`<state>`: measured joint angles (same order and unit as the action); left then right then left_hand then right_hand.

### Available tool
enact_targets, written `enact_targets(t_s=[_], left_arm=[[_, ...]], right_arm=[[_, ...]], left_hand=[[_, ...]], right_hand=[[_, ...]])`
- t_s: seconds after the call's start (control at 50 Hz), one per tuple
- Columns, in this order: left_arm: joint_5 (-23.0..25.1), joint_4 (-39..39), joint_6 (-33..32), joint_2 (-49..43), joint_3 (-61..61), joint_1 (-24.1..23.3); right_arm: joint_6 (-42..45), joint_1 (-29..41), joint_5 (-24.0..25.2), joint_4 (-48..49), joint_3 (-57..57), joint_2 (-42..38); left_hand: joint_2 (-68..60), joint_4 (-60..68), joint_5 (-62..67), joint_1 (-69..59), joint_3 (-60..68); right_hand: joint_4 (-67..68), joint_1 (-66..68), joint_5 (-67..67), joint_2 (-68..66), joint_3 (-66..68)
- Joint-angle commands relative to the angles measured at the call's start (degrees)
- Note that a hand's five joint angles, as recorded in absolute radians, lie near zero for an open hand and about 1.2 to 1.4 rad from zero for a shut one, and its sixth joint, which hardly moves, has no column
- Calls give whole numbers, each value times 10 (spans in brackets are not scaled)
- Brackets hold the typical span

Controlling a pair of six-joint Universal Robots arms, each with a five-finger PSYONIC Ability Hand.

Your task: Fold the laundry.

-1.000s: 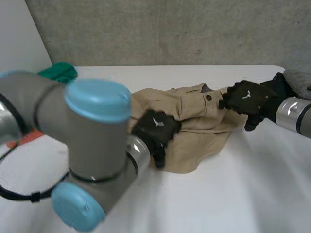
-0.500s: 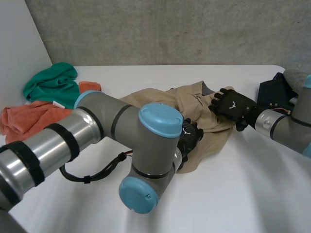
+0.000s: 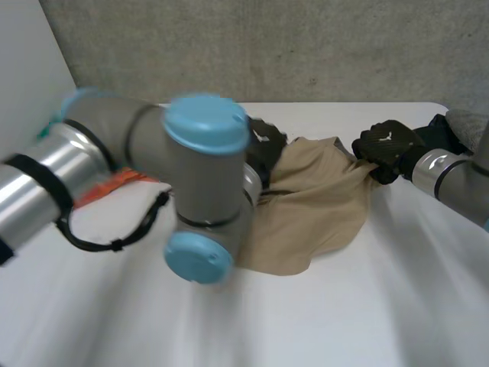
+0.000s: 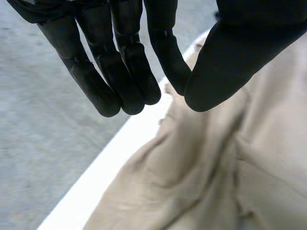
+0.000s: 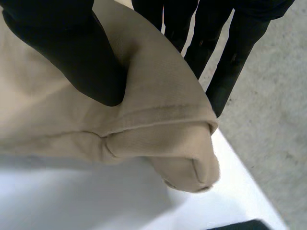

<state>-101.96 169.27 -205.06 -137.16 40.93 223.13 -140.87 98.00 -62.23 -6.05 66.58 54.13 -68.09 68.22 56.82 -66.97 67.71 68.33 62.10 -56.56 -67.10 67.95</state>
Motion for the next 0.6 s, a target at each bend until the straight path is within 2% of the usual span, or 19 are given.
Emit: enact_targets(t_s=[0.02, 0.08, 0.22, 0.32, 0.42, 0.56, 0.6], left_arm=[[104, 6, 46, 44, 83, 9], [135, -2, 63, 34, 94, -9], [90, -43, 135, 30, 86, -21], [72, -75, 214, 23, 67, -31], [58, -85, 253, 11, 57, -34], [1, -77, 291, 1, 57, -23], [1, -78, 297, 0, 59, -24]], right_arm=[[-52, 18, -31, -78, -4, 29], [-60, 23, -41, -92, -6, 40], [-152, 53, -59, -139, 0, 118], [-236, 79, -61, -159, 14, 170], [-288, 108, -61, -171, 33, 207], [-331, 136, -61, -176, 66, 254], [-338, 140, -62, -173, 73, 262]], left_hand=[[413, -414, -401, 402, -409], [476, -477, -463, 465, -472], [493, -494, -480, 482, -489], [495, -496, -482, 483, -491], [525, -526, -512, 514, -521], [527, -528, -514, 515, -523], [527, -528, -514, 515, -523]], right_hand=[[117, 179, -134, -129, 121], [117, 179, -134, -129, 121], [117, 179, -134, -129, 121], [117, 179, -134, -129, 121], [117, 179, -134, -129, 121], [117, 179, -134, -129, 121], [117, 179, -134, -129, 121]])
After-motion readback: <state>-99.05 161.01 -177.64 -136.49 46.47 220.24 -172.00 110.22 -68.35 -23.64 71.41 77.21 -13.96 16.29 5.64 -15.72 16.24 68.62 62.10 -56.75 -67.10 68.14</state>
